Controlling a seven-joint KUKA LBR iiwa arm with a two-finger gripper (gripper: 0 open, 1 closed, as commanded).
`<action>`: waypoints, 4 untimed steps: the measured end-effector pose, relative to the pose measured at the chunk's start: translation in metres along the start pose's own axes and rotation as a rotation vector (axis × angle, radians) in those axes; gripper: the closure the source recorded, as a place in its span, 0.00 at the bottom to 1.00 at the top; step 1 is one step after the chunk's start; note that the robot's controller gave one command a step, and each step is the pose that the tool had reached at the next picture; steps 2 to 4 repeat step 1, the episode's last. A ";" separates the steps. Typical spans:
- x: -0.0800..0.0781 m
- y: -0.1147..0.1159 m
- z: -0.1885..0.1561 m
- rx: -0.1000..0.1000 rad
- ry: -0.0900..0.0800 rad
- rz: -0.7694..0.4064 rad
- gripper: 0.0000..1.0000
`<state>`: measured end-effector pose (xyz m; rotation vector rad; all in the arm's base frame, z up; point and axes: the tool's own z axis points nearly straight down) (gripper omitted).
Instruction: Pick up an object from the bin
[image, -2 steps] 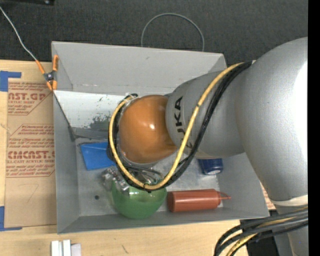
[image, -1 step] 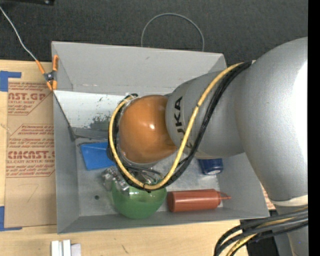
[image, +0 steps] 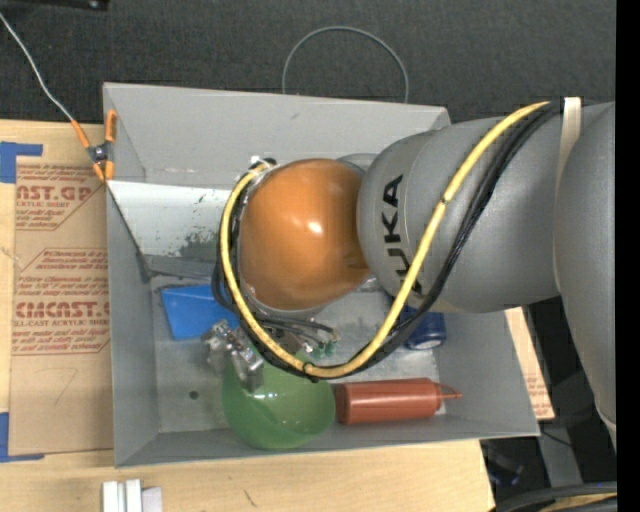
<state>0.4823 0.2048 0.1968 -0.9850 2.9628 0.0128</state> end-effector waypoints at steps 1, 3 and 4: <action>-0.040 0.001 -0.087 -0.001 0.005 -0.028 1.00; -0.040 0.001 -0.087 -0.001 0.005 -0.028 1.00; -0.040 0.001 -0.087 -0.001 0.005 -0.028 1.00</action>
Offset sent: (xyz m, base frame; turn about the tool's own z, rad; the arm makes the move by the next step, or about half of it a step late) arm 0.0908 -0.0086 0.0147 0.0438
